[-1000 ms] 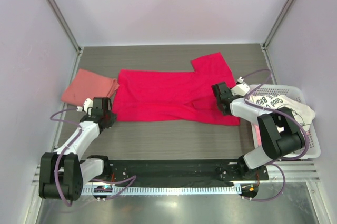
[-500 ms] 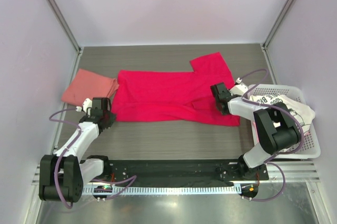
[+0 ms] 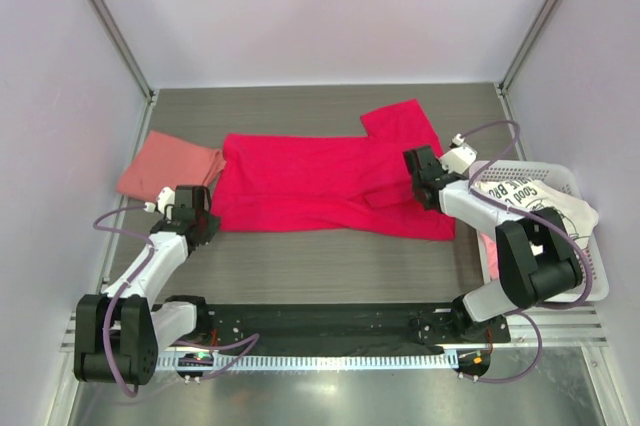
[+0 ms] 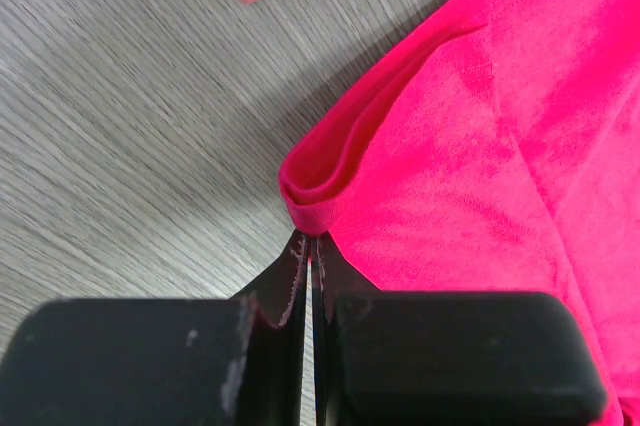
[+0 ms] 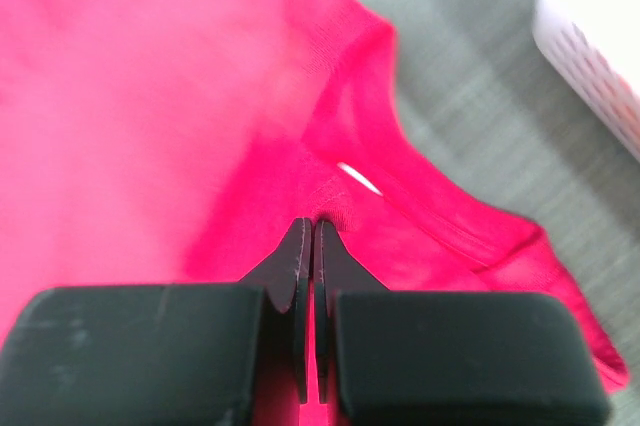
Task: Fold and stack the t-shirts
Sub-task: Fold the tshirt
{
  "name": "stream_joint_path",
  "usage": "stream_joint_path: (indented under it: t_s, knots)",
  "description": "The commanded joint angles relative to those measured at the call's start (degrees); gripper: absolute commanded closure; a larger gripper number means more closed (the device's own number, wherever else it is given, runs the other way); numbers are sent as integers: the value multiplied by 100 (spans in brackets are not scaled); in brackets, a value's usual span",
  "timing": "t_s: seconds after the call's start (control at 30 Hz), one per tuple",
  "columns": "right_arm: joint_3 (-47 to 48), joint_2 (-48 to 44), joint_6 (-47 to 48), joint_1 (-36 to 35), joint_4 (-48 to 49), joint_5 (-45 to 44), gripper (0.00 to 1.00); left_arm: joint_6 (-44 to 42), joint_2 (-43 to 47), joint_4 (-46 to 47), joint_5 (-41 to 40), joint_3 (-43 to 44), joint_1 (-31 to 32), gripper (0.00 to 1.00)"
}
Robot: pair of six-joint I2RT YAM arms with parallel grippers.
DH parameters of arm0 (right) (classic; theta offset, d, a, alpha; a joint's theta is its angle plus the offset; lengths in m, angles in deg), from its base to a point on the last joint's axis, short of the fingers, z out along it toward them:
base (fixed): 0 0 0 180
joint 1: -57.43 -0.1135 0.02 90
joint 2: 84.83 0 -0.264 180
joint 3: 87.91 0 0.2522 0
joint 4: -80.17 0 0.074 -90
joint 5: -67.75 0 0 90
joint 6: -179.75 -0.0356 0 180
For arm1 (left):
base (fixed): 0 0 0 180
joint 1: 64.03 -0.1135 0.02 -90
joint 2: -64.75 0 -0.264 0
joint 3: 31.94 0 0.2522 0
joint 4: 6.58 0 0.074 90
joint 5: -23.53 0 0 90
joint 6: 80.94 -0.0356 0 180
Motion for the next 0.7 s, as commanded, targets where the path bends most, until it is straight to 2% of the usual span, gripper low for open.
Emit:
stream_joint_path:
  t_s: [0.0,0.3,0.67]
  knots:
    - [564,-213,141,6,53,-310,99,-90,89,-78,-232,5,-66,100]
    - [1592,594,387,261,-18,-29,99,-117,159,-148,-267,14,-74,100]
    - [2736,1131,730,322,-325,24,99,-134,98,-140,-258,-4,-66,100]
